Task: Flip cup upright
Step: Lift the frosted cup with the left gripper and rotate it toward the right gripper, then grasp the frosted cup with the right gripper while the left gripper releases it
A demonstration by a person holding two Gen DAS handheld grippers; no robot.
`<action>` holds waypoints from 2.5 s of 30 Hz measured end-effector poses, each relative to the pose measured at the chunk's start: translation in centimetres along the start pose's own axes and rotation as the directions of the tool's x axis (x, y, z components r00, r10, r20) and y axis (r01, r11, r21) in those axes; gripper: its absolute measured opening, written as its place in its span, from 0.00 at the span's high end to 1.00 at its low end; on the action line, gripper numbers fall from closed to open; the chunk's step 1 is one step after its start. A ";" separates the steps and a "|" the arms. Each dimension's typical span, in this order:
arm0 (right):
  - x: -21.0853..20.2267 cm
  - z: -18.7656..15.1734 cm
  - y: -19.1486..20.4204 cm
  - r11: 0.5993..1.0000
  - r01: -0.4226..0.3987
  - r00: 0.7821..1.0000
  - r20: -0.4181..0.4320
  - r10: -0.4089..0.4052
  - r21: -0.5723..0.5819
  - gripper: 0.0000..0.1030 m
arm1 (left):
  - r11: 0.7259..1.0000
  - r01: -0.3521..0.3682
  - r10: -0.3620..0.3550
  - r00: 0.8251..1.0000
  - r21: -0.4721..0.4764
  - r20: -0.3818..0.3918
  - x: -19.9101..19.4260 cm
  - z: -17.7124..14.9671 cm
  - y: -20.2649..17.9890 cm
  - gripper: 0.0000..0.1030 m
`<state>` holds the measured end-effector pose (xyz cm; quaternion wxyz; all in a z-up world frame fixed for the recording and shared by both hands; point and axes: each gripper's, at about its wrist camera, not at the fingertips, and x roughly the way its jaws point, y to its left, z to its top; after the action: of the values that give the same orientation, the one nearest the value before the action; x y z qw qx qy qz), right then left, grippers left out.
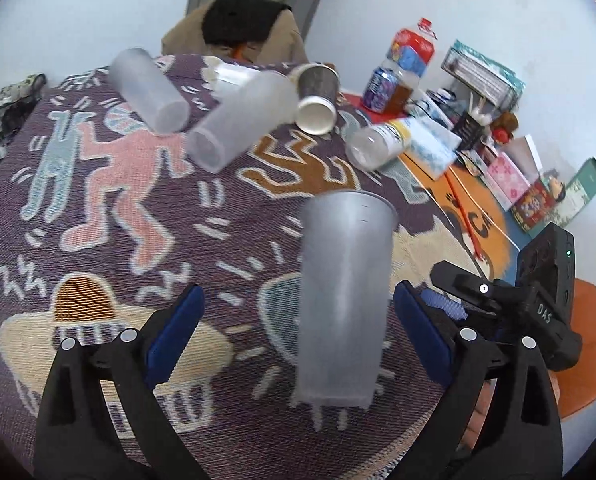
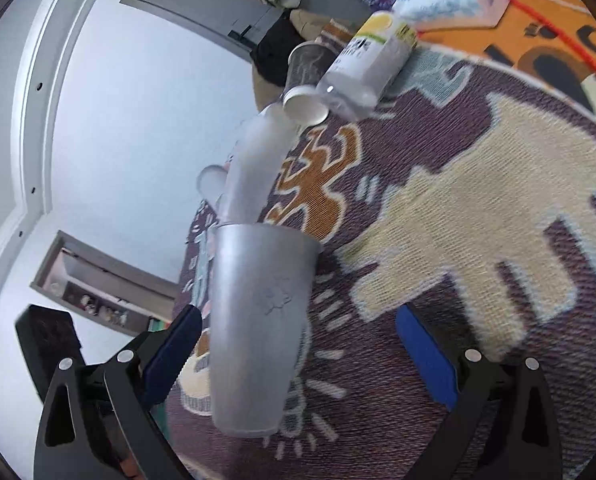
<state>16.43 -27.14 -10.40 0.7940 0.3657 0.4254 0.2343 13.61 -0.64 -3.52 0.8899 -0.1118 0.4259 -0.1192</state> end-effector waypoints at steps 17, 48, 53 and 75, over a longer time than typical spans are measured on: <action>7.6 3.1 2.8 0.998 -0.014 0.980 -0.196 0.027 0.066 0.07 | 0.983 -0.009 0.023 0.997 -0.184 0.078 -2.3 -1.3 7.2 0.07; 2.5 2.4 13.0 0.917 0.128 0.991 0.085 -0.103 -0.378 0.28 | 0.976 0.011 0.015 0.993 -0.216 0.117 -4.6 -2.6 8.8 0.07; 1.0 1.1 14.8 0.843 0.217 0.970 0.207 -0.129 -0.492 0.28 | 0.974 0.004 0.021 0.994 -0.227 0.111 -4.6 -3.1 9.4 0.07; 3.8 -5.5 16.0 0.621 0.387 0.895 0.441 -0.074 -0.681 0.26 | 0.958 0.018 0.008 0.996 -0.286 0.088 -4.0 -4.6 11.6 0.07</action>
<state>12.81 -12.50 -1.87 0.9617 -0.0193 0.1753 0.2098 8.92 11.09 -6.96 0.8819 -0.2456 0.3988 -0.0536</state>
